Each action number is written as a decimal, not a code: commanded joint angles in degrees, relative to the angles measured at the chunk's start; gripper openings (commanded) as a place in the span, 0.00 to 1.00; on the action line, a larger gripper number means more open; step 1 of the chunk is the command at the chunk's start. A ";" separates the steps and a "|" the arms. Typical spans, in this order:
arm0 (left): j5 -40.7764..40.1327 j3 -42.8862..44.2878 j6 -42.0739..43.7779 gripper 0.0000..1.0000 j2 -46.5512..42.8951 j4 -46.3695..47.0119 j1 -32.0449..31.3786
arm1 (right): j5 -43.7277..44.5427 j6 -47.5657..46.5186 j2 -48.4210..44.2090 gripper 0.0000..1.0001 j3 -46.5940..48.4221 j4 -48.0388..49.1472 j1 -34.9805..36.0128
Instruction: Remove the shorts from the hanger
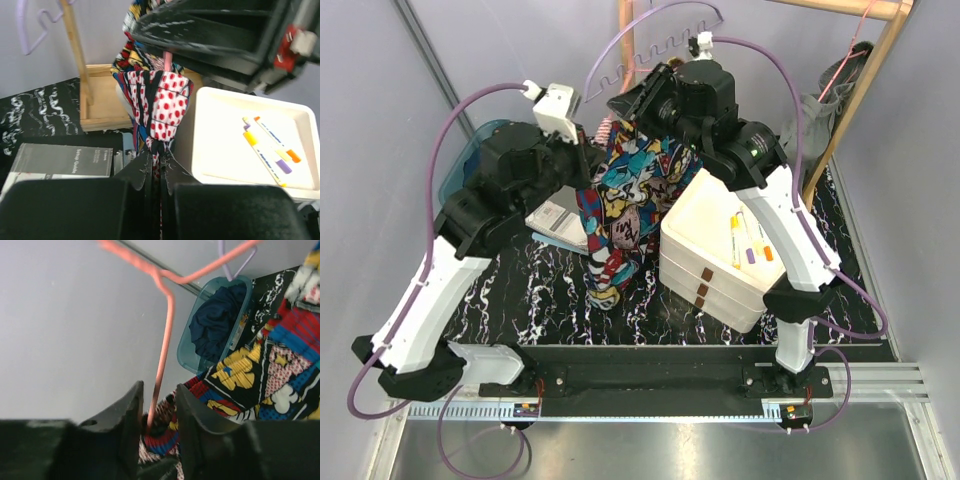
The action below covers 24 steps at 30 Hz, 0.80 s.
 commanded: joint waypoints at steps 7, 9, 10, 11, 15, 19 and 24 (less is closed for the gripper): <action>0.67 0.89 -6.22 0.00 -10.03 -4.44 1.05 | -12.15 -29.26 -4.61 0.87 0.76 2.05 1.17; 2.33 -0.51 -7.01 0.00 -12.05 -4.97 1.05 | -12.78 -33.56 -4.70 0.90 0.58 2.22 0.82; 2.78 -1.04 -7.45 0.00 -12.76 -5.76 0.97 | -14.53 -34.63 -4.53 0.90 0.67 2.22 0.56; 3.13 -1.39 -7.63 0.00 -13.90 -6.38 1.05 | -15.33 -35.33 -4.35 0.90 1.63 2.13 0.30; 4.88 -1.92 -8.25 0.00 -15.84 -10.68 1.05 | -19.46 -39.11 -3.91 0.90 3.31 3.79 0.30; 7.09 -3.67 -7.98 0.00 -17.95 -12.35 0.97 | -24.89 -39.56 -2.25 0.89 4.62 6.35 0.30; 10.60 -3.77 -7.37 0.00 -19.00 -12.89 1.05 | -27.19 -39.30 0.91 0.88 5.24 8.64 0.30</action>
